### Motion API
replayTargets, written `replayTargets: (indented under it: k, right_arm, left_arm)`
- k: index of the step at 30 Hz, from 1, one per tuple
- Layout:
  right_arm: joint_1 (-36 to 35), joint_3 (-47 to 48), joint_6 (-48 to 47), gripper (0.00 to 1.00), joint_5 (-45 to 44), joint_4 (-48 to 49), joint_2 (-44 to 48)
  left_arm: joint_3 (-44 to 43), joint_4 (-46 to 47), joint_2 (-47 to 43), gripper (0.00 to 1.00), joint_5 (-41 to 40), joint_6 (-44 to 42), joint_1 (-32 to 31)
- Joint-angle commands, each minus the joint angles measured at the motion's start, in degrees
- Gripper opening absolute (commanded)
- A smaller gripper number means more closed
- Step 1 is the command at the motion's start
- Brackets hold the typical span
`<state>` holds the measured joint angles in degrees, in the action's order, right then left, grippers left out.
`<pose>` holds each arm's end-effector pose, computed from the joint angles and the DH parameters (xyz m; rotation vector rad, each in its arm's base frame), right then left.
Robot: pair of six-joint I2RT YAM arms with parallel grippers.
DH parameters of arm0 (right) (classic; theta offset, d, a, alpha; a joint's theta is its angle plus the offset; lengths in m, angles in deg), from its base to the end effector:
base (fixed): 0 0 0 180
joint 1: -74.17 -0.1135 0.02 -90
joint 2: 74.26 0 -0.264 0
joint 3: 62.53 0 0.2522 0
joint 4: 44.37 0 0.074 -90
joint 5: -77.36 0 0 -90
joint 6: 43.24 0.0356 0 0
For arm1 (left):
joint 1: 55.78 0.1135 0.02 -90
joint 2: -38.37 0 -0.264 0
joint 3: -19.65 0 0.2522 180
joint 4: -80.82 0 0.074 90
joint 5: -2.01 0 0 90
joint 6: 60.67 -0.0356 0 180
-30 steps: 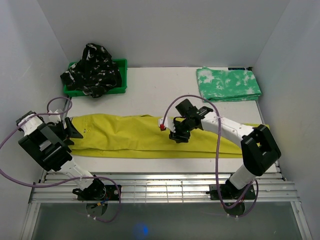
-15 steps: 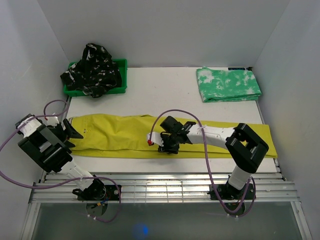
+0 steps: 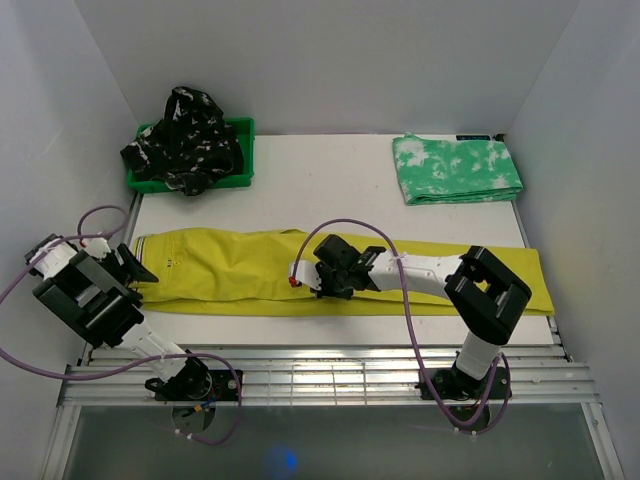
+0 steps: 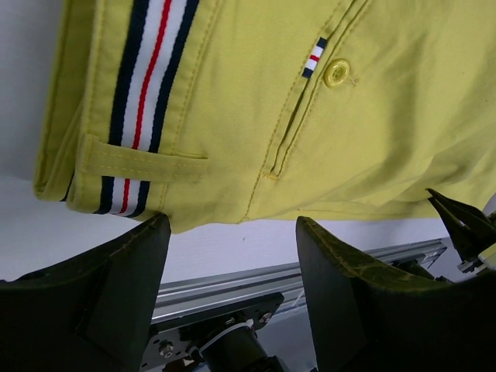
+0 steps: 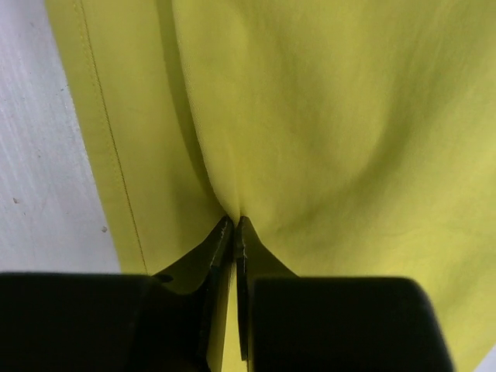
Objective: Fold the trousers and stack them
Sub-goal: Fold the trousers
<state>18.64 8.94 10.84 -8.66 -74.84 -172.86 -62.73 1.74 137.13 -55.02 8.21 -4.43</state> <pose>0.1919 0.2839 0.1671 -1.8709 1.7877 0.2166 0.1977 0.2162 0.1999 -0.7633 2.6753 -0.7424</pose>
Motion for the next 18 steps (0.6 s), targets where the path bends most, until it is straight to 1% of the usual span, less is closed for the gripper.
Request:
replayTargets:
  k: [1, 5, 8, 11, 14, 18]
  right_arm:
    - [0.07, 3.02, 0.77, 0.08, -2.14, -0.43, -0.18]
    - [0.16, 3.46, 0.42, 0.08, -1.70, -0.87, 1.31]
    - [0.16, 3.72, 0.15, 0.08, -1.35, -1.13, 1.58]
    - [0.16, 4.60, 0.33, 0.08, -0.65, -1.74, 1.31]
    - [0.16, 5.13, 0.76, 0.08, -0.30, -2.01, 1.14]
    - [0.16, 5.83, 1.73, 0.08, -0.56, -2.27, 0.44]
  left_arm:
    - [0.77, 3.35, -3.14, 0.76, -0.54, 1.70, 0.68]
    - [2.08, 4.59, -3.13, 0.72, 1.39, 3.81, 0.68]
    - [3.14, 5.38, -4.10, 0.72, 0.52, 4.25, 0.68]
    - [3.23, 5.73, -5.94, 0.73, -0.80, 3.99, 1.29]
    - [2.27, 4.15, -7.00, 0.76, -1.77, 3.11, 2.70]
    - [1.56, 1.52, -7.53, 0.76, -2.21, 1.44, 4.19]
